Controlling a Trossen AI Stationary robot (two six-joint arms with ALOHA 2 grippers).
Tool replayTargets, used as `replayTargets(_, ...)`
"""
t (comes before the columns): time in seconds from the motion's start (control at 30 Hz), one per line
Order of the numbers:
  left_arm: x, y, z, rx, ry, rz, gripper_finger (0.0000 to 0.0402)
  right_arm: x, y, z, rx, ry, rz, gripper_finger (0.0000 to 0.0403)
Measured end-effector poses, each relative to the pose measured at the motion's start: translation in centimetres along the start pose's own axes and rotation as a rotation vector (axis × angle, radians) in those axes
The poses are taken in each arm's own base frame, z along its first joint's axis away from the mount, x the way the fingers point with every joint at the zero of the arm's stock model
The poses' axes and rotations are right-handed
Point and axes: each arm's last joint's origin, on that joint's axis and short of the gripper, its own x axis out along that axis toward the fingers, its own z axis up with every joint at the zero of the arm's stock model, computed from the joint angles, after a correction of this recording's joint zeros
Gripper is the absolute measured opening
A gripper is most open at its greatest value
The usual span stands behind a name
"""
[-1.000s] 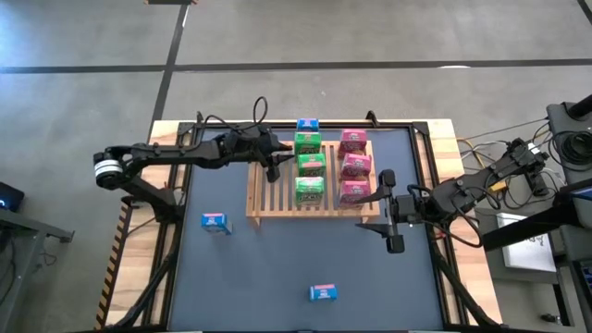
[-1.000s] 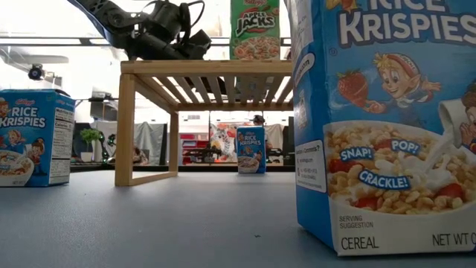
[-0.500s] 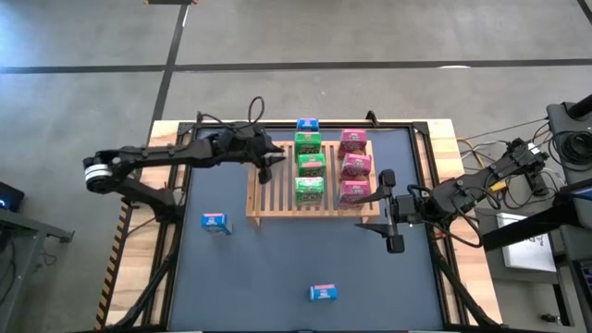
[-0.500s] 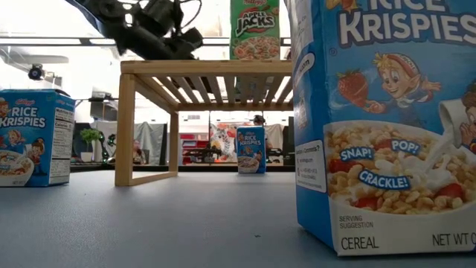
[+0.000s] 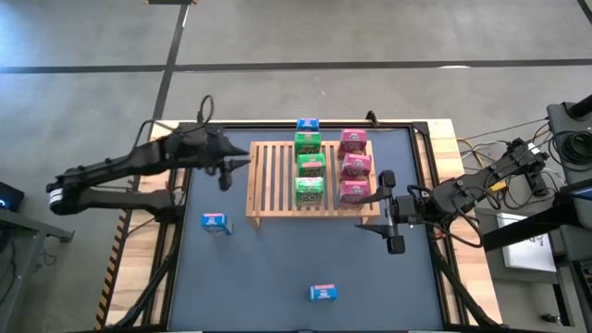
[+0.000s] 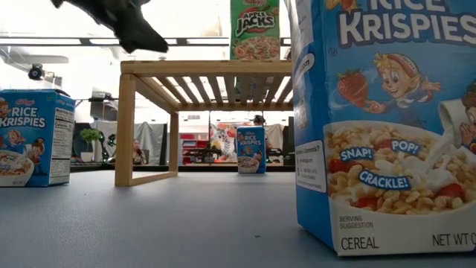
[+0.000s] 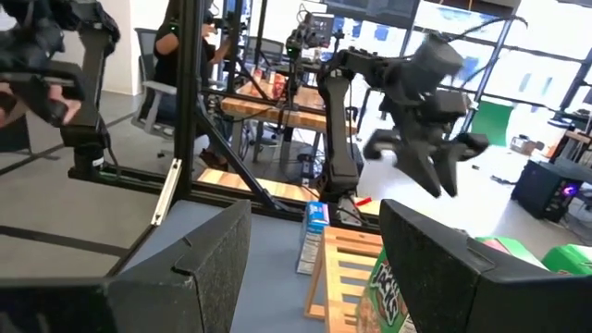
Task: Stack cereal on shelf
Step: Put the bottom blue cereal box on the shelf
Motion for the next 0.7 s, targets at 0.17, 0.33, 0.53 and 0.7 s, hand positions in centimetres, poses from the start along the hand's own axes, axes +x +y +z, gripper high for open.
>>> replayTargets(0.17, -2.3, -2.4, -0.5, -0.032, -0.019, -0.119, 0.0094, 0.0, 0.0, -0.1, 0.01, 0.006, 0.006, 0.0228)
replayTargets(0.33, -4.0, -4.9, -0.4, -0.025, -0.075, -0.173, 0.0094, 0.0, 0.6, -0.2, 0.049, 0.017, 0.025, 0.0228)
replayTargets(0.53, -5.6, -7.1, -0.1, -0.027, -0.166, -0.172, 0.0094, 0.4, 3.3, -0.4, 0.044, 0.03, 0.027, 0.0228)
replayTargets(0.7, -6.2, -8.5, 0.0, -0.03, -0.202, -0.213, 0.0094, 0.7, 7.0, -1.5, 0.038, 0.086, 0.027, 0.0228)
